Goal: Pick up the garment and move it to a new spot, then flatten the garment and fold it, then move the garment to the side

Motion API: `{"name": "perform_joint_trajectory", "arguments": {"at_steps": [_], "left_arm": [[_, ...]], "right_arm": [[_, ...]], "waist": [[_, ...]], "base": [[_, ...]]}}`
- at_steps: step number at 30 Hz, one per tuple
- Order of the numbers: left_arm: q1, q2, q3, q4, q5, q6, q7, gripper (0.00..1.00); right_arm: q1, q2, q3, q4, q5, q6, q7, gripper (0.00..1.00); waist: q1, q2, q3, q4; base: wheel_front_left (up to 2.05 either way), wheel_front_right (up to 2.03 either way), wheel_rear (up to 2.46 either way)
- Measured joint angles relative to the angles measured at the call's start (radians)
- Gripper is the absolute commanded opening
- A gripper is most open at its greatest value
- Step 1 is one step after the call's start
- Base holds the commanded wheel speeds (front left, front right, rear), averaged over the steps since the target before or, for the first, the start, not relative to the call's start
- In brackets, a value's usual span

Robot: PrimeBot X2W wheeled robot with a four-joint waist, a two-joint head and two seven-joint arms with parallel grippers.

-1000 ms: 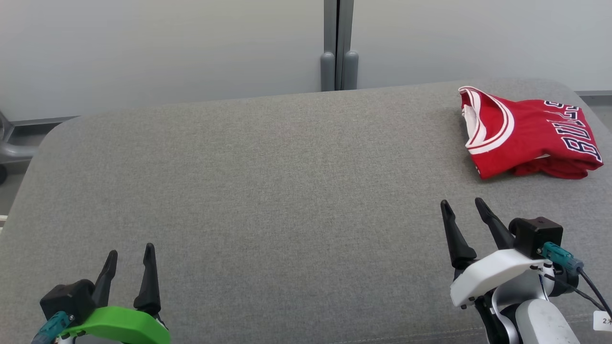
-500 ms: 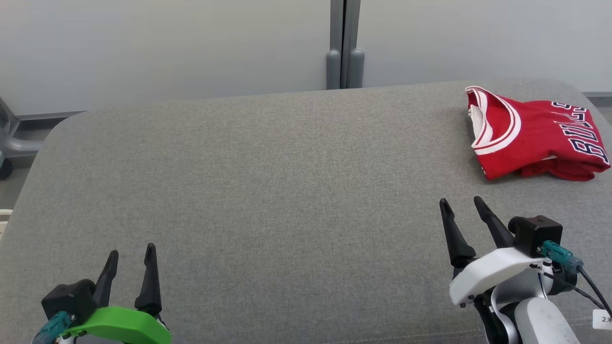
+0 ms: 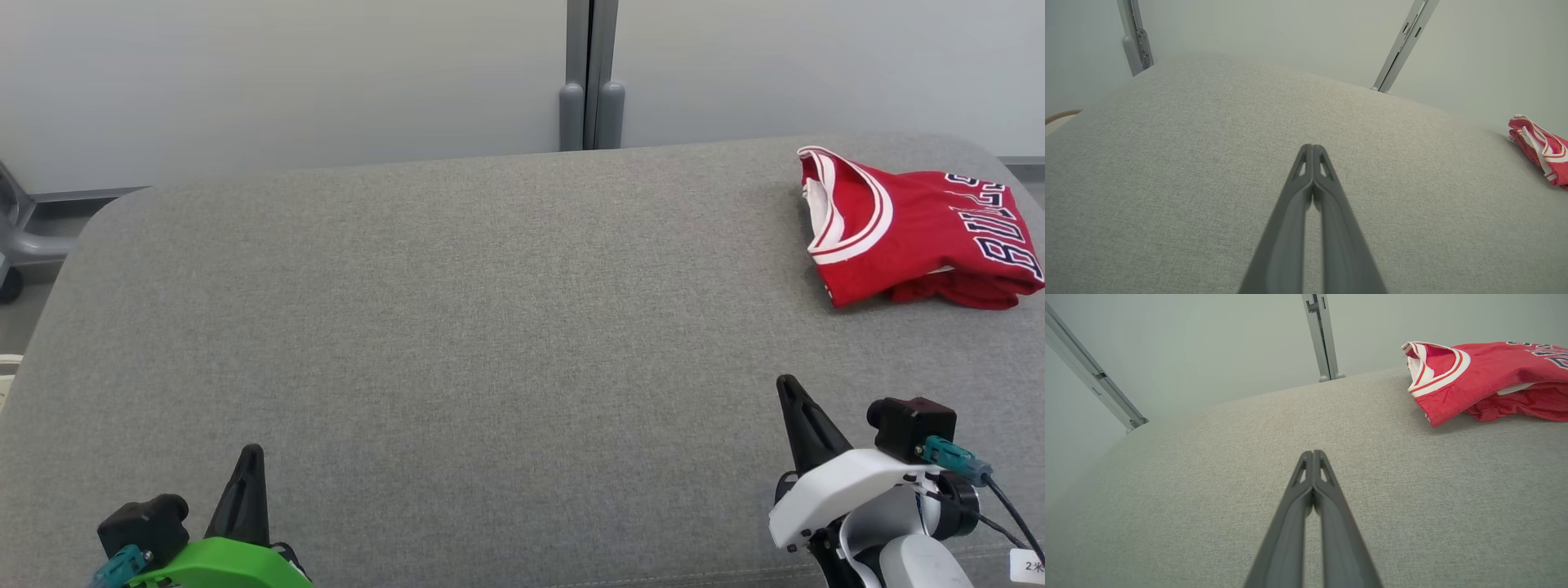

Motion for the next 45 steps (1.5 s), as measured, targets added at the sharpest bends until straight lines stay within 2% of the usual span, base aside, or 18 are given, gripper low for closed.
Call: {"name": "perform_joint_trajectory", "arguments": {"at_steps": [18,45], "left_arm": [[-0.009,-0.079,0.096,0.027,-0.210,-0.082,0.053,0.00],[-0.049,-0.166,0.206,0.059,-0.446,-0.174,0.114,0.00]], "right_arm": [[-0.004,0.000,-0.056,0.016,0.323,0.000,0.040,0.00],[-0.013,0.000,-0.118,0.040,0.679,0.000,0.087,0.00]], "waist": [[0.0000,0.0000,0.005,-0.001],[0.0001,0.0000,0.011,-0.002]], "base": [[0.00,0.00,0.00],[0.00,0.00,0.00]]}}
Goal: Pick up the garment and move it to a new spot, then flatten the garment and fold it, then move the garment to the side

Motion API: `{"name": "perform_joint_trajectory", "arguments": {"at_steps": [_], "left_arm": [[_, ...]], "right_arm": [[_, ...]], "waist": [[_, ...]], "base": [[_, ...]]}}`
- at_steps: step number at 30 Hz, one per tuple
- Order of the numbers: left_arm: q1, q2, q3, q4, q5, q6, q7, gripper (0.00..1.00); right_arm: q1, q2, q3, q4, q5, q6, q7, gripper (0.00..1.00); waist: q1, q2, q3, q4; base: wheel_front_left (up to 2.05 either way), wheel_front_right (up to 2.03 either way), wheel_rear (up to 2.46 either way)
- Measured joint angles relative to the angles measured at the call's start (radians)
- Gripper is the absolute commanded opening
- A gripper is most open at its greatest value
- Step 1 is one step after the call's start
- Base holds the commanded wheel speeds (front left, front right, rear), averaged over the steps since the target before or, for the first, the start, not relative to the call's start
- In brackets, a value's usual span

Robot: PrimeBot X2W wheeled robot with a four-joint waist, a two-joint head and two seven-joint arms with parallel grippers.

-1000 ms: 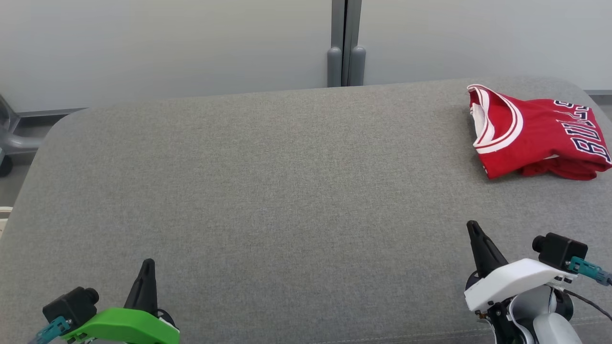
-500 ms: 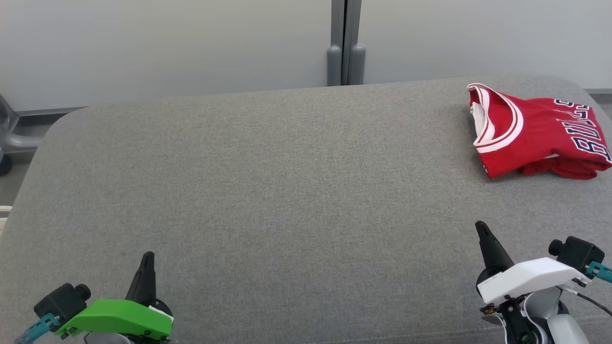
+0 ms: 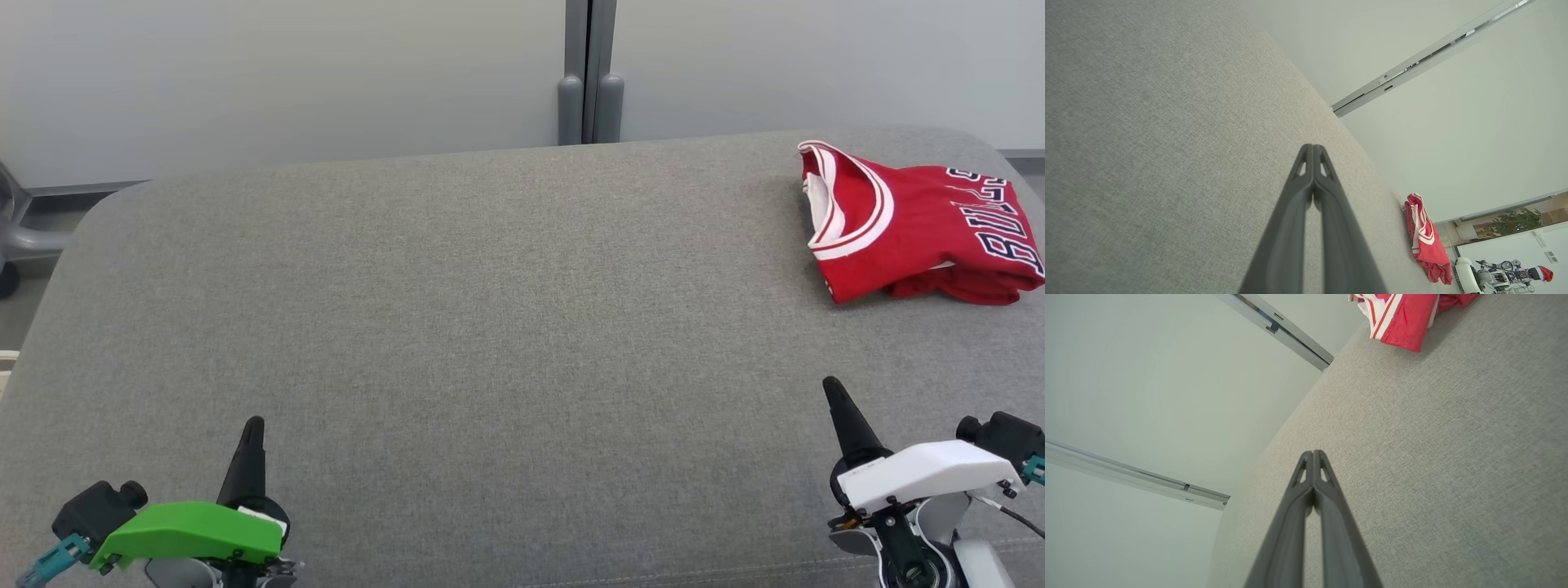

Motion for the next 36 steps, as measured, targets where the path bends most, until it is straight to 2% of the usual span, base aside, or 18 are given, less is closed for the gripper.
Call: {"name": "perform_joint_trajectory", "arguments": {"at_steps": [36], "left_arm": [[-0.036,-0.086,0.108,0.027,-0.235,-0.089,0.061,0.00]], "right_arm": [[-0.016,-0.001,-0.061,0.022,0.347,0.000,0.047,0.00]], "waist": [[0.0000,0.0000,0.009,-0.001]], "base": [[0.00,0.00,0.00]]}}
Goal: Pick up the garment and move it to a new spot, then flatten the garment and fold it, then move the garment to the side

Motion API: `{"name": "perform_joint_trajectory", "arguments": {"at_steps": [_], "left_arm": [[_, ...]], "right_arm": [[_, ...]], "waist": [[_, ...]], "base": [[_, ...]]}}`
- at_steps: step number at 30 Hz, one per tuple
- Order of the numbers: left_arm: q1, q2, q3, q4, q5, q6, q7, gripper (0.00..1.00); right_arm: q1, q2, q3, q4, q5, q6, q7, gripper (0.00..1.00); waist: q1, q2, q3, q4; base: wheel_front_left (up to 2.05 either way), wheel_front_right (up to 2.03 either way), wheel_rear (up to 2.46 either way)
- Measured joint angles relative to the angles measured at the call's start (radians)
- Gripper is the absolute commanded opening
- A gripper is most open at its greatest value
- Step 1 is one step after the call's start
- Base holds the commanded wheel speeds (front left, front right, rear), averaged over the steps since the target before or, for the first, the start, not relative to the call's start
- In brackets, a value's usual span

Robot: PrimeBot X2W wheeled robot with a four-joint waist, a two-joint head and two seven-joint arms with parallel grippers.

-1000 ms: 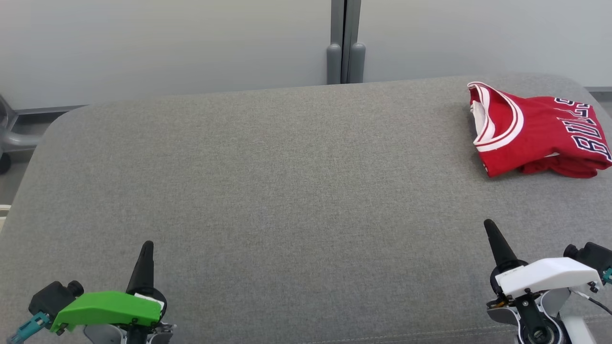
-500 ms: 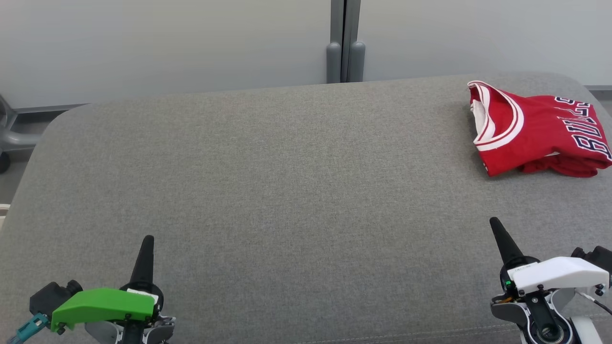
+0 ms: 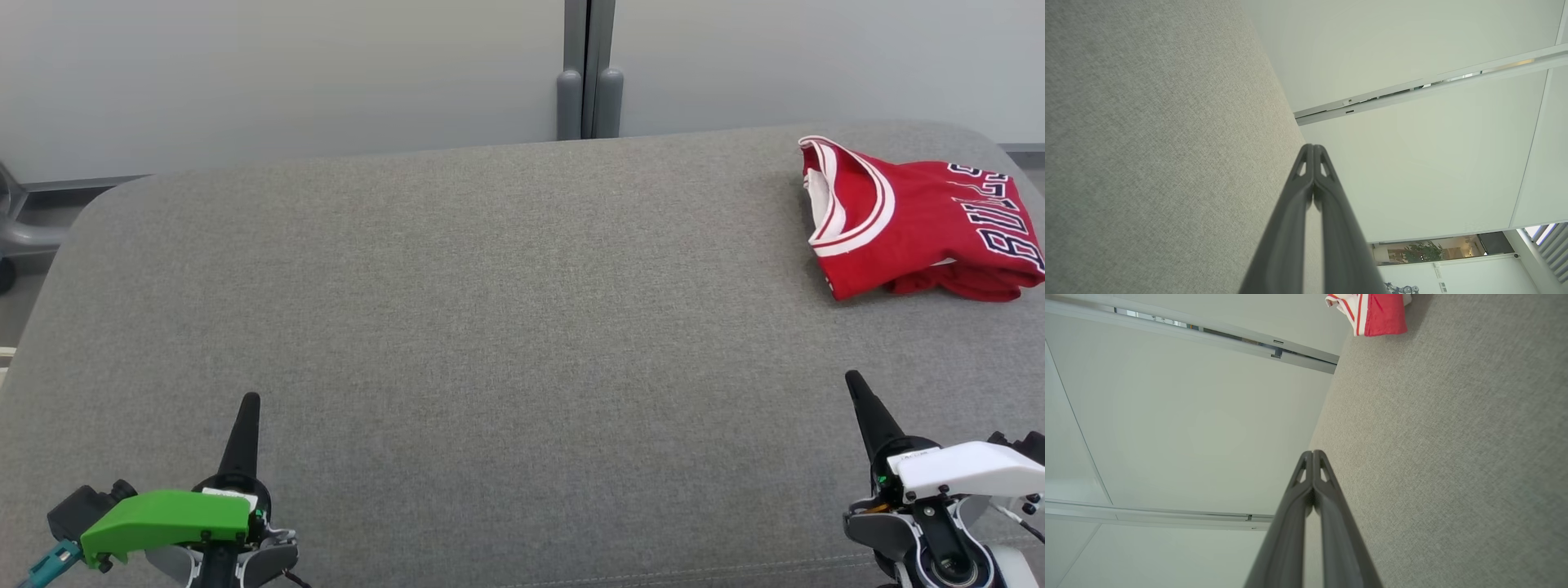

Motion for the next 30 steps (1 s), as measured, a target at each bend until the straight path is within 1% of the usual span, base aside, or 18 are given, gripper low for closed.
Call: {"name": "perform_joint_trajectory", "arguments": {"at_steps": [10,30], "left_arm": [[-0.008,-0.021,0.026,0.007,-0.055,-0.022,0.015,0.00],[-0.022,-0.055,0.071,0.018,-0.146,-0.061,0.041,0.00]], "right_arm": [[-0.004,-0.001,-0.015,0.005,0.090,0.000,0.010,0.00],[-0.015,-0.001,-0.040,0.013,0.229,0.000,0.029,0.00]], "waist": [[0.0000,0.0000,0.003,0.000],[0.0000,0.0000,0.008,-0.001]], "base": [[0.00,0.00,0.00],[0.00,0.00,0.00]]}}
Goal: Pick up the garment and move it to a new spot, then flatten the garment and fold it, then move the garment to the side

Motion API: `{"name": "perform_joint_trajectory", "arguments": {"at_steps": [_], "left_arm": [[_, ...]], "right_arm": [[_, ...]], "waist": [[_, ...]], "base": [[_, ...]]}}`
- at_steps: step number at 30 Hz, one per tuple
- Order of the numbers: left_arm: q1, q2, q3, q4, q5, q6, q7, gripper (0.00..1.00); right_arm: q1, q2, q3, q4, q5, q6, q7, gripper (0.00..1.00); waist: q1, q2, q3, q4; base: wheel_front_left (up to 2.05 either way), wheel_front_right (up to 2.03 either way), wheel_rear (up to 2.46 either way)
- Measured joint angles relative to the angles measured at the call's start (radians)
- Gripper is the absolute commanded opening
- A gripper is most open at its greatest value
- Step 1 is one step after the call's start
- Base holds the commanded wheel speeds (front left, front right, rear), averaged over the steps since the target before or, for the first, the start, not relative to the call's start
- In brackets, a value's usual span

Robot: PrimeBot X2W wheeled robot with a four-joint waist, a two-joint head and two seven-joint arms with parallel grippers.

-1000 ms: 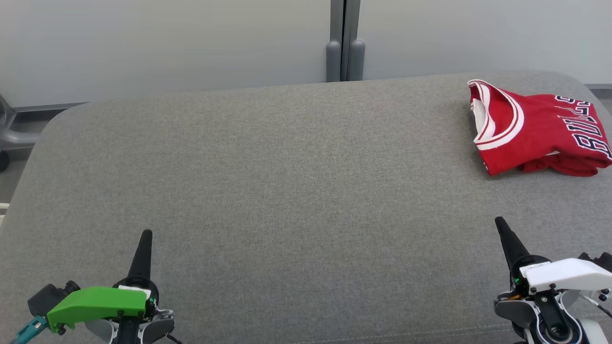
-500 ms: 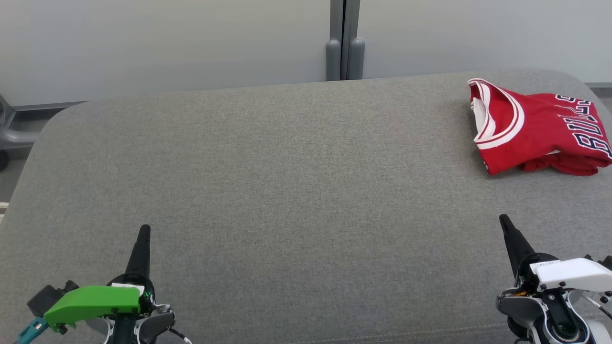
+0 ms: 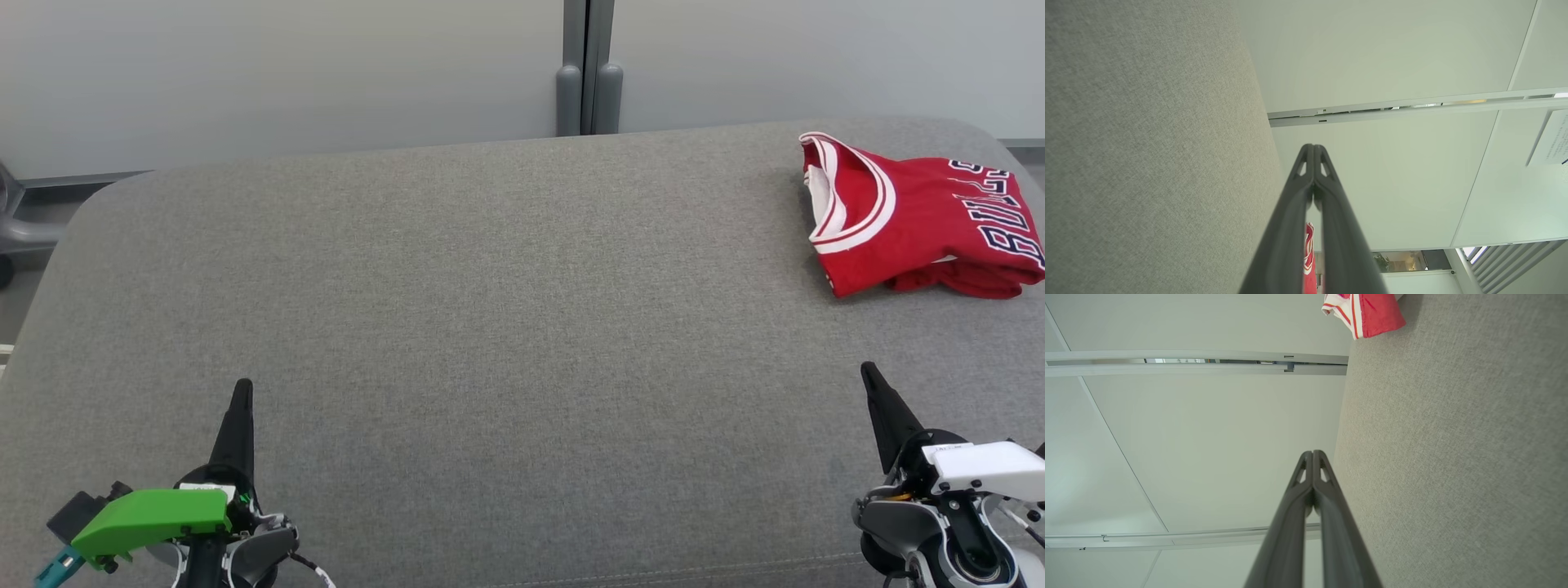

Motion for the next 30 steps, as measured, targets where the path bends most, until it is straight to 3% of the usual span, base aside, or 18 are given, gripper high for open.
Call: {"name": "perform_joint_trajectory", "arguments": {"at_steps": [11,30], "left_arm": [[-0.005,-0.019,0.019,0.005,-0.046,-0.015,0.011,0.00],[-0.006,-0.019,0.020,0.005,-0.046,-0.017,0.012,0.00]], "right_arm": [[-0.002,-0.001,-0.011,0.004,0.067,0.000,0.008,0.00],[-0.003,-0.001,-0.011,0.004,0.068,0.000,0.009,0.00]], "waist": [[0.0000,0.0000,0.003,0.000],[0.0000,0.0000,0.003,0.000]], "base": [[0.00,0.00,0.00],[0.00,0.00,0.00]]}}
